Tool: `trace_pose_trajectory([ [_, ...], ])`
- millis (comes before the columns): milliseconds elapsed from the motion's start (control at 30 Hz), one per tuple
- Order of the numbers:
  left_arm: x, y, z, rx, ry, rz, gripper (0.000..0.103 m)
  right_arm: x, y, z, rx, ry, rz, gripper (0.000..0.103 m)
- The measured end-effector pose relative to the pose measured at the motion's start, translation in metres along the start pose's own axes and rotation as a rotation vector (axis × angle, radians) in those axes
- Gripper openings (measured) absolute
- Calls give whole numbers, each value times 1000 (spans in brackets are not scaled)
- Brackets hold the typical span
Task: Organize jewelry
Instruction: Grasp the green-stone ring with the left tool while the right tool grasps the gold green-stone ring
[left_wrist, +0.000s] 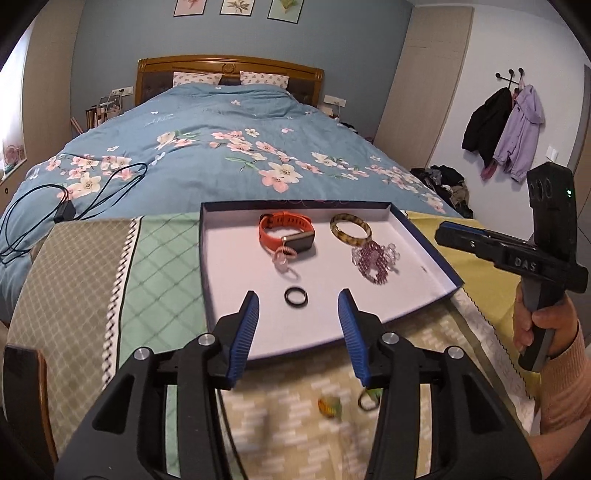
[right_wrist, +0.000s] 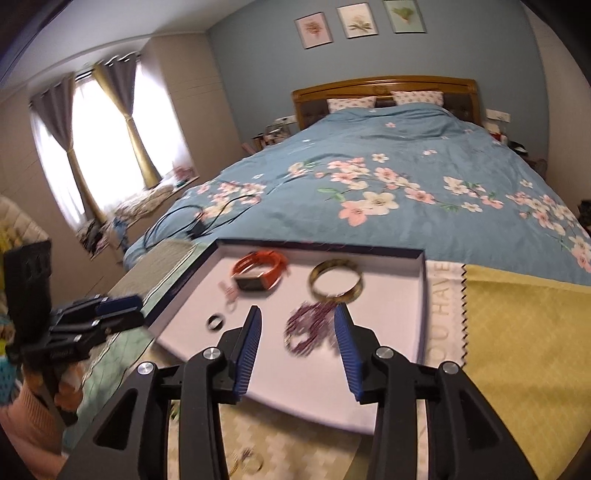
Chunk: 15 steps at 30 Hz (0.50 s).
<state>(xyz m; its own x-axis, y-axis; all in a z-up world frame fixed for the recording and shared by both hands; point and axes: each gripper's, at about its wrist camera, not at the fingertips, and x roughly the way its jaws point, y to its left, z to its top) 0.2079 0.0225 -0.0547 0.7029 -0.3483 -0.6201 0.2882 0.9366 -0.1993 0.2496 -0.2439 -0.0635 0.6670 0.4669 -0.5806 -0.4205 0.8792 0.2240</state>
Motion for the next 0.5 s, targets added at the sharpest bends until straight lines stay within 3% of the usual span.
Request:
trace_pose_trajectory([
  [233, -16, -27, -32, 96, 23, -39, 43, -11, 27, -39, -59, 73, 48, 39],
  [500, -10, -63, -62, 211, 98, -94, 43, -10, 42, -86, -37, 182, 85, 38],
])
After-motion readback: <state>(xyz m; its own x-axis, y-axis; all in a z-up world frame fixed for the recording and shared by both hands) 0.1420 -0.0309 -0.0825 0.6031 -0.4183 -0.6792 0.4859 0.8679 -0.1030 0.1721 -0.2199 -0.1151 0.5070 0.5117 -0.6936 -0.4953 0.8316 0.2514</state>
